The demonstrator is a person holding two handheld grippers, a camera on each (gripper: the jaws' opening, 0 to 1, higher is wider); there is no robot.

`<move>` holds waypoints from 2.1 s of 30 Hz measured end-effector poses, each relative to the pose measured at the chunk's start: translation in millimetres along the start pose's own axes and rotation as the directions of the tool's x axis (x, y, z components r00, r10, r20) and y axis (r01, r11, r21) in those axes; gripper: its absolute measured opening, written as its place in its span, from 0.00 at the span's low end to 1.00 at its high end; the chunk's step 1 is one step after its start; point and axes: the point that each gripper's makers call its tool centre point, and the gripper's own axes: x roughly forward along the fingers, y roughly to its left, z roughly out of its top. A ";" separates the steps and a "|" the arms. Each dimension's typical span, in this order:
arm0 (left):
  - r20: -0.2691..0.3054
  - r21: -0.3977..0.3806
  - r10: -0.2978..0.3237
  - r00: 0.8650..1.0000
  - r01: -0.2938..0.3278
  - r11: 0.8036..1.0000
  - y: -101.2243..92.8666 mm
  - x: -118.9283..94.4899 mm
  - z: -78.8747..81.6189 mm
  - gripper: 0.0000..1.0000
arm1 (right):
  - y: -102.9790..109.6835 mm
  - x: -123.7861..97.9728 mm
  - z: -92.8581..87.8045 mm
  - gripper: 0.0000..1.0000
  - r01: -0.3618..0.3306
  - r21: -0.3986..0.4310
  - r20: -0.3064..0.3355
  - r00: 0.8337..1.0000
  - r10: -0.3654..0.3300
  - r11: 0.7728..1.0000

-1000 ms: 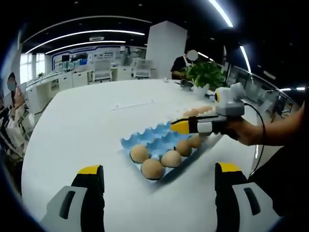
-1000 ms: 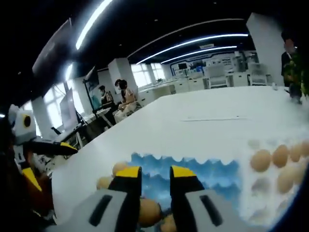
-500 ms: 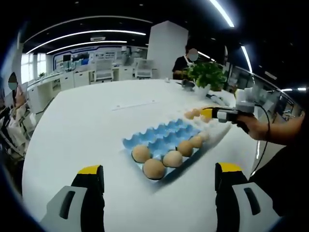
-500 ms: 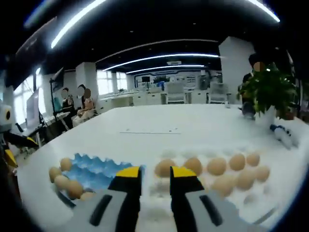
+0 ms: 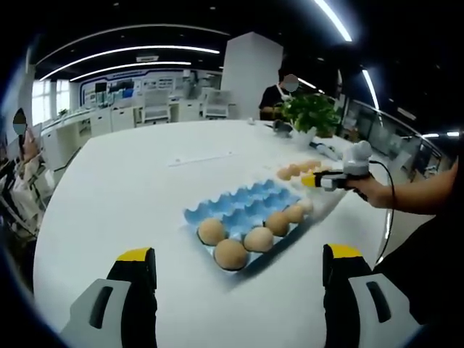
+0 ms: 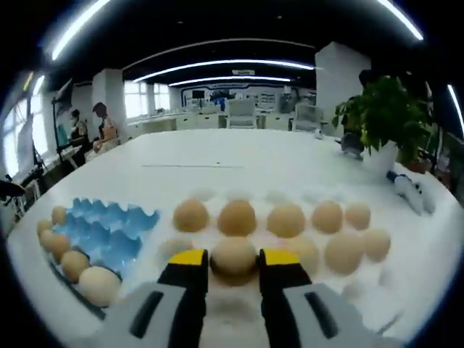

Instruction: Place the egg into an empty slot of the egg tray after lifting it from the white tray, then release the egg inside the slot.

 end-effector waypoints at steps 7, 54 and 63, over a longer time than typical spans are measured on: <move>-0.002 -0.003 -0.001 1.000 0.001 1.000 -0.8 0.4 -2.2 0.96 | -0.2 0.1 1.3 0.27 -0.026 -0.010 0.018 0.999 0.026 1.000; 0.007 -0.008 0.001 1.000 -0.001 1.000 1.8 -1.3 -1.0 0.96 | 216.3 -15.0 70.4 0.26 -0.534 -0.009 0.130 0.838 0.530 0.845; 0.001 -0.014 0.011 1.000 -0.011 1.000 5.5 -2.9 -3.8 0.96 | 243.9 -8.7 63.5 0.26 -0.576 -0.032 0.096 0.812 0.576 0.817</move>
